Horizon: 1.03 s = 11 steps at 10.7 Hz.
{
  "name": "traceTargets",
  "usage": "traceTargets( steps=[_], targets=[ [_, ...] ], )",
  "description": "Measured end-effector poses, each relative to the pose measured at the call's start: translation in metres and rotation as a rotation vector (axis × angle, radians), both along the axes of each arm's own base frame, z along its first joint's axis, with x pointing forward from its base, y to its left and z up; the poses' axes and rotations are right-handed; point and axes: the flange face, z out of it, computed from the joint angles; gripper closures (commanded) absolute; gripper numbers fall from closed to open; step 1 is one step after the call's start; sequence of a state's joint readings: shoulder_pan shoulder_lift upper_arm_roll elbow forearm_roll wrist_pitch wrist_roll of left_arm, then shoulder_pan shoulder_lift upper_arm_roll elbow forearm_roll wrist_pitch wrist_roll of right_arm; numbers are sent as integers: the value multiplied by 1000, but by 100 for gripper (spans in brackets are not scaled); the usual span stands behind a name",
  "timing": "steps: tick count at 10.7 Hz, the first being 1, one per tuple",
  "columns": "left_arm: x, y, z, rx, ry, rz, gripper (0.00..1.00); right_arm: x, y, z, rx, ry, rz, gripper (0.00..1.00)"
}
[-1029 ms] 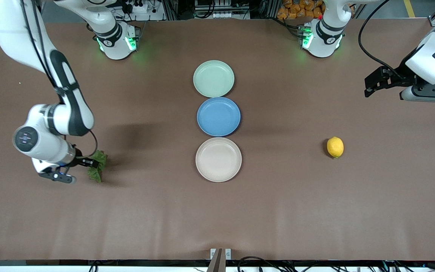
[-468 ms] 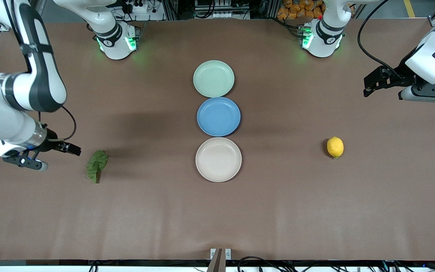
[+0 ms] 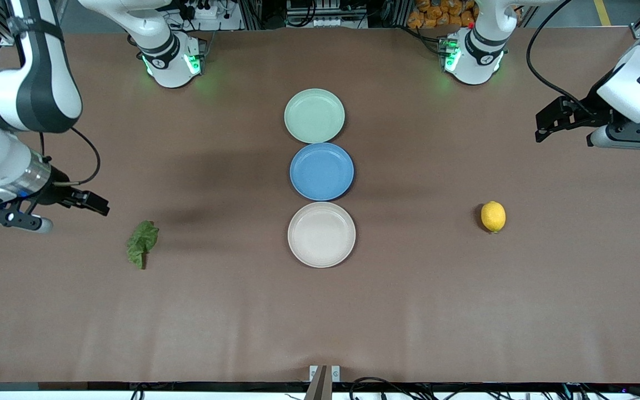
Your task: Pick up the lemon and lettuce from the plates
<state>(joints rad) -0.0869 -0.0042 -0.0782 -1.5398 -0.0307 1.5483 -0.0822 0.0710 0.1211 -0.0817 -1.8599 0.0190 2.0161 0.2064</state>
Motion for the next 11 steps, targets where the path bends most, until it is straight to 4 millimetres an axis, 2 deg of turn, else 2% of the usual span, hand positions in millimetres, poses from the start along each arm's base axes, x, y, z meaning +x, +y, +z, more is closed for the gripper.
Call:
traceTargets(
  steps=[5, 11],
  targets=[
    [0, 0, 1, 0, 1, 0, 0, -29, 0, 65, 10, -37, 3, 0],
    [-1, 0, 1, 0, 1, 0, 0, -50, 0, 90, 14, -1, 6, 0]
  ],
)
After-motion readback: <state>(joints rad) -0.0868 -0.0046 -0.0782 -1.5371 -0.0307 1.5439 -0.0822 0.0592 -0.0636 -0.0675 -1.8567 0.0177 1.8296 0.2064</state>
